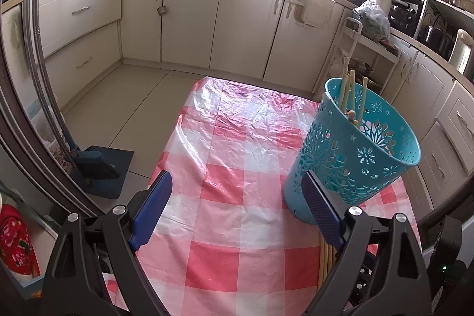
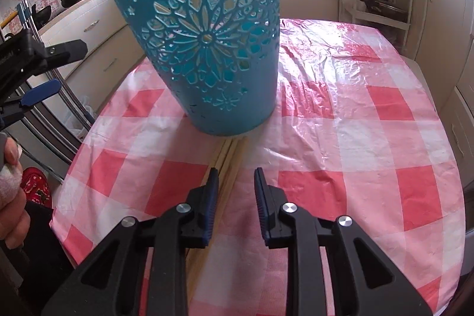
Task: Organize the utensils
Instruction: 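Bring both tools back down toward the remaining chopsticks, then grasp a wooden chopstick with the left tool and lift it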
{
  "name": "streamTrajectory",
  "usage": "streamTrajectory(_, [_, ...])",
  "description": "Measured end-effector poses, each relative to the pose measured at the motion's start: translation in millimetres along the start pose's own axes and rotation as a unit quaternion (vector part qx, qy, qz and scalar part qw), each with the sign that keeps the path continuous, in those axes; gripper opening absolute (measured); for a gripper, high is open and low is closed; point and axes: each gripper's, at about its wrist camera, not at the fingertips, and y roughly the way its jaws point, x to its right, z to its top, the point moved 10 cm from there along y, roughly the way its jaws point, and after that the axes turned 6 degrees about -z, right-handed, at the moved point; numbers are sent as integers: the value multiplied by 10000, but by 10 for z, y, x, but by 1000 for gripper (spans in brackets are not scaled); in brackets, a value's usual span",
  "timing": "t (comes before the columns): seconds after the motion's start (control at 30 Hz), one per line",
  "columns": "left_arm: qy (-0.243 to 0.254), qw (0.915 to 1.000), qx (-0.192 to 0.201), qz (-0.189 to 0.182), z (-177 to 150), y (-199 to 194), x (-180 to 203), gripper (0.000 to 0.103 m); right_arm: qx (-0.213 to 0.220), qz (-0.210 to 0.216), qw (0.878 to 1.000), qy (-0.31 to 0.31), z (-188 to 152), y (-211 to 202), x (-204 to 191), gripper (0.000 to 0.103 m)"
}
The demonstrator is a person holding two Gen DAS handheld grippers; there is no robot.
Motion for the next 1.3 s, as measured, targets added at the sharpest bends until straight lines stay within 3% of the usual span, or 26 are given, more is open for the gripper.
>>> streamTrajectory(0.2, [149,9997,-207,-5,-77,82,36,85,-3,-199,9996,-209,-15,41,36,15])
streamTrajectory(0.37, [869,9906,-1049,-119,-502,328,242,85,-214,-260,9972,-661,-27,26,61,12])
streamTrajectory(0.43, [1136,9858,-1214,-225,-660,355,368,85,-283,-250,9965,-750,-45,-4,132,12])
streamTrajectory(0.57, [1444,9792,-1387,-320,-844,429,562,85,-255,-24,9992,-321,-114,-23,305,9])
streamTrajectory(0.67, [1346,9772,-1571,-477,-942,507,651,85,-230,44,9995,-220,-110,-21,304,9])
streamTrajectory(0.87, [1656,9708,-1688,-396,-1088,580,777,85,-219,228,9994,-123,-74,-2,339,9])
streamTrajectory(1.3, [1785,9668,-1822,-188,-1148,718,785,85,-203,277,9993,-146,-68,-1,336,12])
